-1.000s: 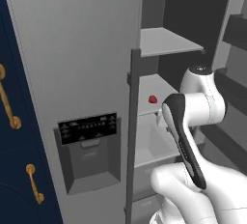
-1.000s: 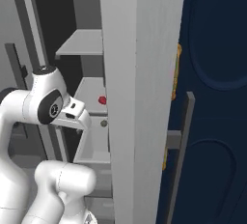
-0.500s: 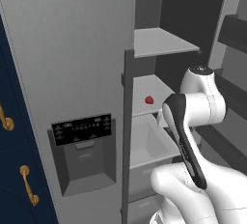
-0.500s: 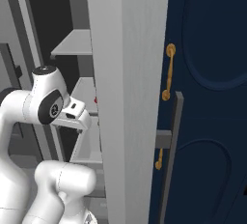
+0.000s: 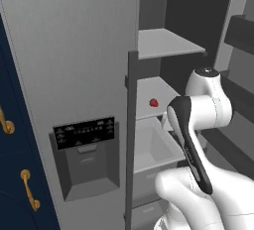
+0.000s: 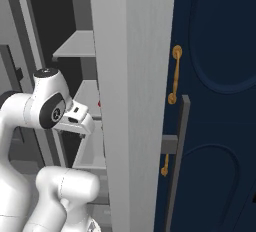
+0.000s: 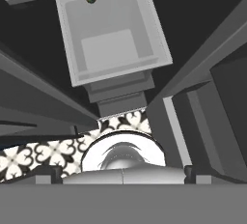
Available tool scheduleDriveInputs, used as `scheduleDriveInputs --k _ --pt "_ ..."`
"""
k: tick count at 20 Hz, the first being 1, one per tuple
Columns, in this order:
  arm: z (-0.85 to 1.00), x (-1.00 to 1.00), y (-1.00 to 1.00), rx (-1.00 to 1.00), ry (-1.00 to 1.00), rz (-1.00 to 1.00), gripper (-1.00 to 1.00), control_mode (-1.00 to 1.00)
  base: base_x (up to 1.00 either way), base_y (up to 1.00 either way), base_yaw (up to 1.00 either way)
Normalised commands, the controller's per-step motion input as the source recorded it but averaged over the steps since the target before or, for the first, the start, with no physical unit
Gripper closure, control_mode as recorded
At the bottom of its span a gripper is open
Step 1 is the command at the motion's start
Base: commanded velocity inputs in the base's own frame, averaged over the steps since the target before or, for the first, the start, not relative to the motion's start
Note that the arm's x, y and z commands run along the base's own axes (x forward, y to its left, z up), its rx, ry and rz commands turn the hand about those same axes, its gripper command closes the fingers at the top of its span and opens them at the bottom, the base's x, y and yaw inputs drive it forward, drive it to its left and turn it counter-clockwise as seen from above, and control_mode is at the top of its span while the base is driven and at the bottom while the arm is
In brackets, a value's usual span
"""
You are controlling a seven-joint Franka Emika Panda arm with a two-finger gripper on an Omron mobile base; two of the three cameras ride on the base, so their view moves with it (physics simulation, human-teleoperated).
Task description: Take the strawberry from the fridge and place it on top of the pancake, located on the dining counter.
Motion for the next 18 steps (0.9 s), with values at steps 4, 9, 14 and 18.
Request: scheduleDriveInputs --k 4,9,14,18 --pt "0.00 0.29 0.00 0.00 -0.06 0.10 -1.00 -1.00 0.00 0.00 0.00" --pt "0.00 0.42 -0.01 0.00 -0.24 0.17 -1.00 -1.00 0.00 0.00 0.00" --pt "0.04 0.94 -0.05 0.00 -0.14 0.17 -1.00 -1.00 0.00 0.00 0.00" --pt "0.00 0.88 0.00 0.00 0.00 0.05 -1.00 -1.00 0.00 0.00 0.00"
